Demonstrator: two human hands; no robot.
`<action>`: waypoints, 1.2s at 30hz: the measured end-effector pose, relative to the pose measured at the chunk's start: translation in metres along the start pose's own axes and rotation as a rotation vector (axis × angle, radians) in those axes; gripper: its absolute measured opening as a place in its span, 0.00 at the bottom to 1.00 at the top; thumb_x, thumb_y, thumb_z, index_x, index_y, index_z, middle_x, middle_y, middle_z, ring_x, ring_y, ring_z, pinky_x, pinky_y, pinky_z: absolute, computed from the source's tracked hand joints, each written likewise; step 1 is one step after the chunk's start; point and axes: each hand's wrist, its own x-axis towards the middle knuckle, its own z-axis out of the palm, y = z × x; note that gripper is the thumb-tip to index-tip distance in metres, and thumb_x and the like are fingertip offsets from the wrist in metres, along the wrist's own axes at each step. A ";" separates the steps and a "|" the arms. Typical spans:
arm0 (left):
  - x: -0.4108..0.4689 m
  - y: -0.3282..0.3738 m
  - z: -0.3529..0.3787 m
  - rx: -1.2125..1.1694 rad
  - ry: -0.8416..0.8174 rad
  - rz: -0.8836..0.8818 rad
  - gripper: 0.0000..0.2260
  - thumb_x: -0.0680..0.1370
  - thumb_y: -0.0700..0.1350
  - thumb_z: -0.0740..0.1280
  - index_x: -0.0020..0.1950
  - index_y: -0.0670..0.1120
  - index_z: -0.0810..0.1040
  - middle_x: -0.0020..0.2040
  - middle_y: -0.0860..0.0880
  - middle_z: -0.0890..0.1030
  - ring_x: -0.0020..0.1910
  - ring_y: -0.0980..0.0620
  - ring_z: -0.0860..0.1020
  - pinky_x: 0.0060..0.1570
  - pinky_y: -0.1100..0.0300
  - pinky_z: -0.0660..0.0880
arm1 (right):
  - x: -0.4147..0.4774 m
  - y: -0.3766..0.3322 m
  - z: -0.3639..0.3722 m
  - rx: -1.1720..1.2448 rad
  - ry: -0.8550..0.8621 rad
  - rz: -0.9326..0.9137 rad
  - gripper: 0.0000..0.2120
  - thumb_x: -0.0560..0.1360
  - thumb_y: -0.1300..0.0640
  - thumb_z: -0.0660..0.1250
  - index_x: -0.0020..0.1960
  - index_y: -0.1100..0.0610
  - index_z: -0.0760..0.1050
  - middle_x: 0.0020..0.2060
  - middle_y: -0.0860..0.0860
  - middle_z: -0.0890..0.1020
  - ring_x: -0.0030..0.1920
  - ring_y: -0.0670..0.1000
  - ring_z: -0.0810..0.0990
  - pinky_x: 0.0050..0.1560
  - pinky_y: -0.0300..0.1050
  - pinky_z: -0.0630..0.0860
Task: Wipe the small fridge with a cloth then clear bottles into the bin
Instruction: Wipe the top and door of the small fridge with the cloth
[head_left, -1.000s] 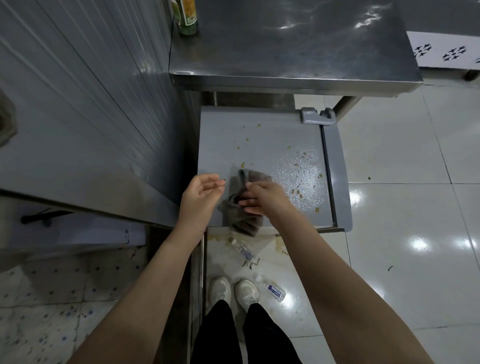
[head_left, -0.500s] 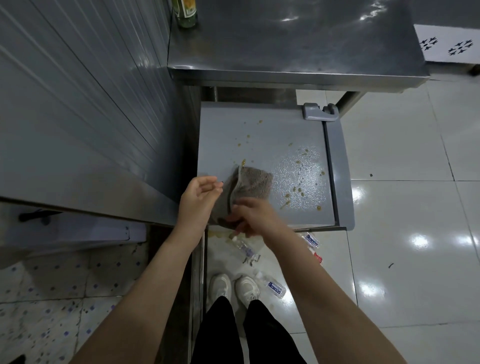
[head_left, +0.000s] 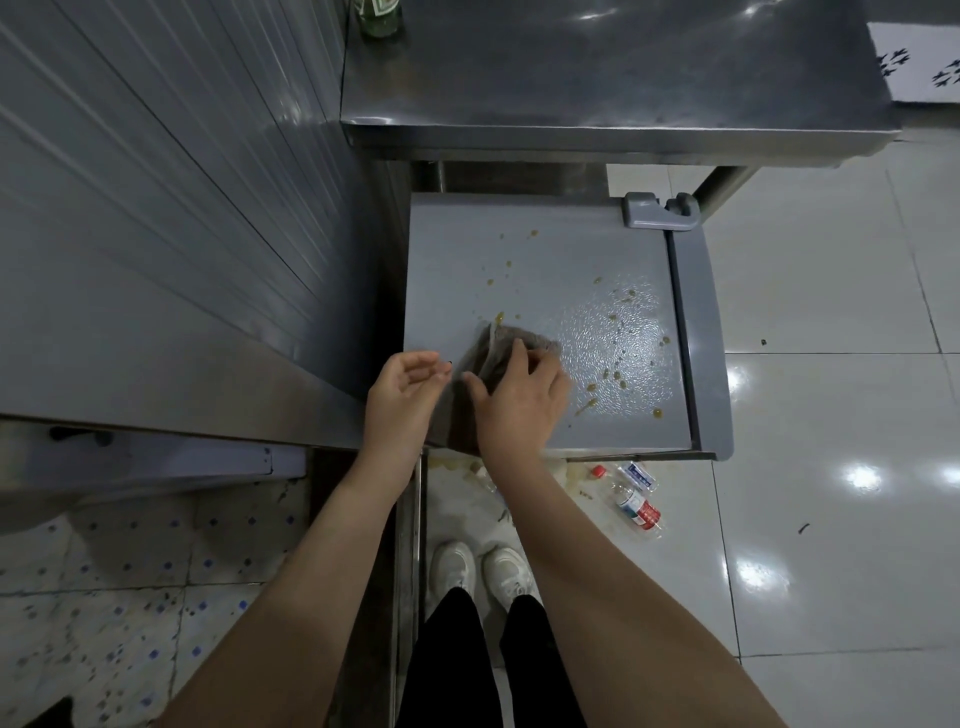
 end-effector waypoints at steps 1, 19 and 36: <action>0.000 -0.001 0.000 0.004 0.002 0.000 0.08 0.76 0.39 0.66 0.47 0.53 0.74 0.54 0.45 0.80 0.56 0.49 0.78 0.55 0.56 0.74 | 0.000 0.000 0.006 -0.017 0.000 0.002 0.33 0.72 0.43 0.67 0.71 0.56 0.63 0.68 0.58 0.64 0.66 0.60 0.62 0.65 0.52 0.59; 0.024 -0.034 -0.001 0.500 0.140 0.268 0.17 0.77 0.43 0.65 0.65 0.45 0.72 0.66 0.48 0.69 0.66 0.50 0.67 0.61 0.61 0.65 | 0.009 0.046 0.000 -0.022 0.109 -0.502 0.24 0.72 0.43 0.58 0.61 0.56 0.77 0.55 0.56 0.77 0.57 0.59 0.70 0.58 0.53 0.69; 0.073 -0.040 0.007 0.903 -0.037 0.342 0.21 0.83 0.48 0.51 0.76 0.47 0.55 0.78 0.48 0.49 0.76 0.50 0.43 0.71 0.54 0.50 | 0.010 0.038 0.023 -0.077 0.143 -0.633 0.19 0.72 0.45 0.62 0.51 0.59 0.79 0.54 0.58 0.78 0.55 0.55 0.69 0.54 0.52 0.73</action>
